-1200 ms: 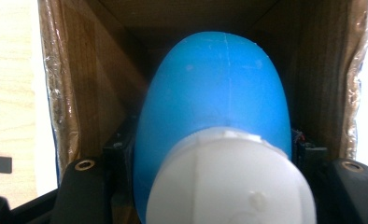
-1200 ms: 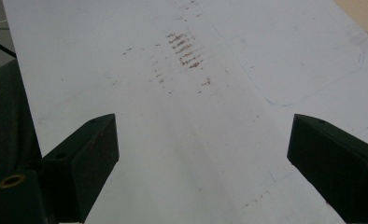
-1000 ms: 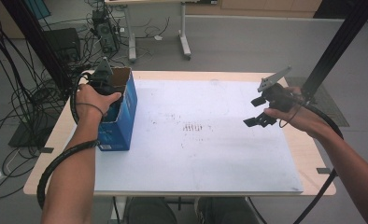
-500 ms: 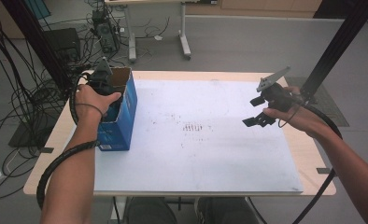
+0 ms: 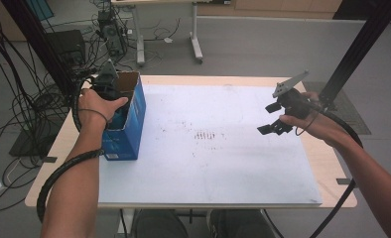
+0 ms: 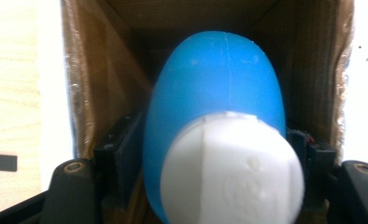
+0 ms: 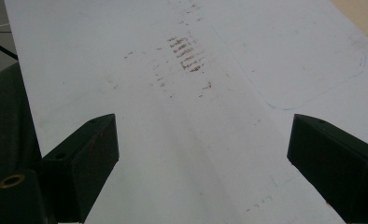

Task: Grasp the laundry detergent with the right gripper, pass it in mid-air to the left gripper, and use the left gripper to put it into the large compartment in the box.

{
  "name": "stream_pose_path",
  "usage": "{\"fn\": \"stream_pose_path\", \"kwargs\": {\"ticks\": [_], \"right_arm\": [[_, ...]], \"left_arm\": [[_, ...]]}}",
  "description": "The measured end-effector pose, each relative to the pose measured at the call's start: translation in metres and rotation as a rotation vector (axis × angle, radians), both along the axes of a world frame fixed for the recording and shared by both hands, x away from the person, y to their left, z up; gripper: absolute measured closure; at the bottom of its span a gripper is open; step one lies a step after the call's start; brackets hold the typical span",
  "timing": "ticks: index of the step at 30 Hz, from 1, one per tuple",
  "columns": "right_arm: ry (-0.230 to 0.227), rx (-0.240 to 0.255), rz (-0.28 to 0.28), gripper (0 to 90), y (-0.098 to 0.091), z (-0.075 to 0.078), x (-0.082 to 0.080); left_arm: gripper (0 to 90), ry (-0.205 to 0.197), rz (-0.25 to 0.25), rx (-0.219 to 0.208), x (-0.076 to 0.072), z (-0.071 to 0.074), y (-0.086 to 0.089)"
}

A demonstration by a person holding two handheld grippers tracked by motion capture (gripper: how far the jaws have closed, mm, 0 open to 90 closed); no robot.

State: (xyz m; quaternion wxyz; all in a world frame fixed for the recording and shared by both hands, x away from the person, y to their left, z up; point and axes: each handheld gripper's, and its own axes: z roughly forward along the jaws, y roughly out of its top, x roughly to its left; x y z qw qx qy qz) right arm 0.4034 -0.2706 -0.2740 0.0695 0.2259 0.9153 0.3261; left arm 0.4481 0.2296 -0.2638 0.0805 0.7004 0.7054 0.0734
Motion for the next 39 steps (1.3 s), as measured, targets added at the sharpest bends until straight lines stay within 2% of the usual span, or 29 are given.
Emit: {"fn": "stream_pose_path", "kwargs": {"ticks": [5, 17, 25, 27, 31, 33, 39], "right_arm": [[-0.003, 0.004, -0.003, 8.9, 0.0, 0.001, 0.001], [-0.011, 0.0, 0.005, 8.9, 0.003, 0.006, 0.002], [-0.011, -0.019, 0.009, 8.9, 0.005, 0.01, 0.002], [-0.01, -0.023, 0.009, 8.9, 0.006, 0.012, 0.001], [-0.001, -0.036, 0.005, 8.9, 0.006, 0.014, -0.001], [0.0, -0.045, 0.001, 8.9, 0.007, 0.015, -0.001], [0.005, -0.079, -0.008, 8.9, 0.007, 0.02, -0.003]], "left_arm": [[29.5, -0.009, -0.01, -0.004, -0.002, 0.01, -0.002], [26.6, -0.002, -0.034, 0.028, -0.008, 0.036, -0.007], [23.7, -0.026, -0.057, 0.023, -0.019, 0.065, -0.009], [23.0, -0.043, -0.07, 0.027, -0.021, 0.072, -0.013], [21.0, -0.056, -0.096, 0.008, -0.024, 0.082, -0.024], [20.6, -0.064, -0.115, 0.012, -0.024, 0.086, -0.032], [18.5, -0.088, -0.161, -0.01, -0.017, 0.096, -0.059]]}}
